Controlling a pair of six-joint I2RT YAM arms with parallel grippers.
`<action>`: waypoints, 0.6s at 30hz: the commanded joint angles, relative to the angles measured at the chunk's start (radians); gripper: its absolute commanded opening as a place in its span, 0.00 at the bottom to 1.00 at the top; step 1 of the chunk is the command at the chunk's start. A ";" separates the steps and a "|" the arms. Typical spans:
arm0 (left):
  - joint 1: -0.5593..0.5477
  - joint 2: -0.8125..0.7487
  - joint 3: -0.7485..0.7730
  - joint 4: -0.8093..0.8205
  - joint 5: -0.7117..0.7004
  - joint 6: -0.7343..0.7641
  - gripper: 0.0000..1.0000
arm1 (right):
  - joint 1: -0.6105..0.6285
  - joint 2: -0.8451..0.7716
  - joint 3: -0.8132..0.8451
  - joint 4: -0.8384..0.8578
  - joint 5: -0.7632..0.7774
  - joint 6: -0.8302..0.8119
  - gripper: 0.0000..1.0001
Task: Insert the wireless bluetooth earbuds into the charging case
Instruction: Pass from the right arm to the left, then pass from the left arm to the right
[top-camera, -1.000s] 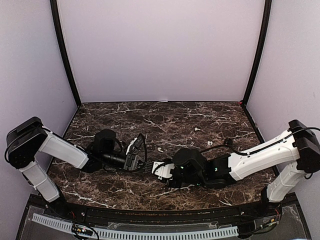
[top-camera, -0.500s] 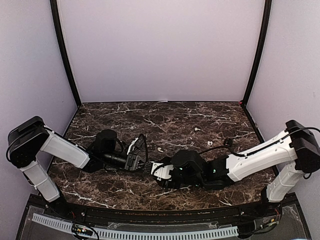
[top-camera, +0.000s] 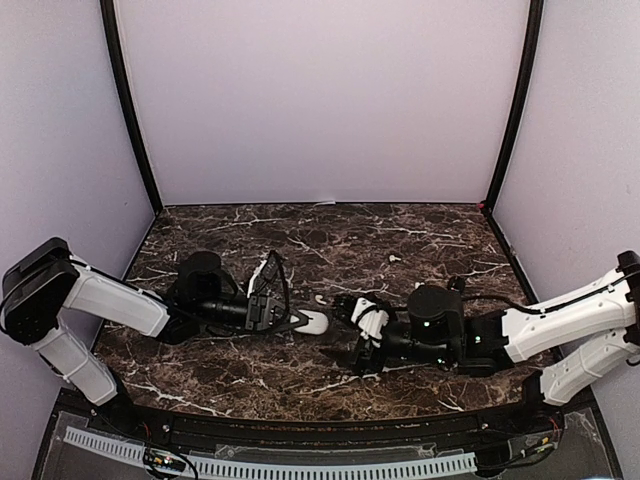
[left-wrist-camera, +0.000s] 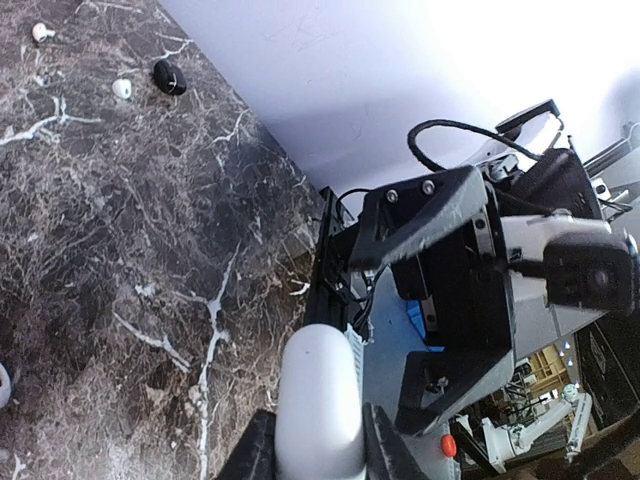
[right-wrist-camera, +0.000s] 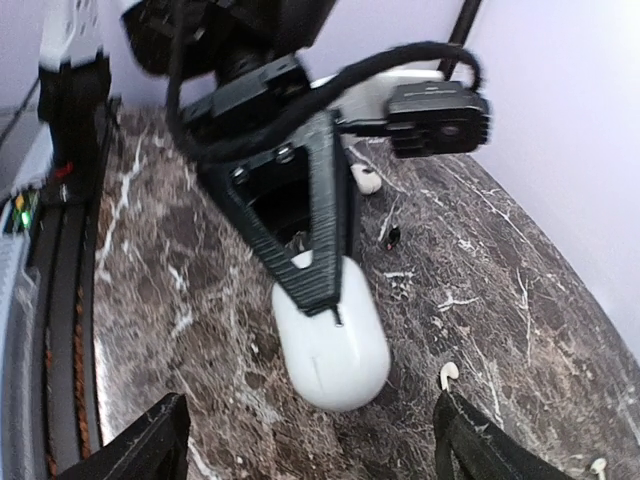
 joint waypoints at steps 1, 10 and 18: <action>-0.002 -0.065 -0.031 0.179 -0.045 -0.053 0.16 | -0.071 -0.104 -0.080 0.266 -0.157 0.314 0.79; -0.002 -0.092 -0.014 0.431 -0.087 -0.171 0.17 | -0.092 -0.118 -0.130 0.583 -0.173 0.759 0.64; -0.002 -0.111 0.004 0.463 -0.086 -0.196 0.17 | -0.092 -0.079 -0.059 0.526 -0.146 0.832 0.64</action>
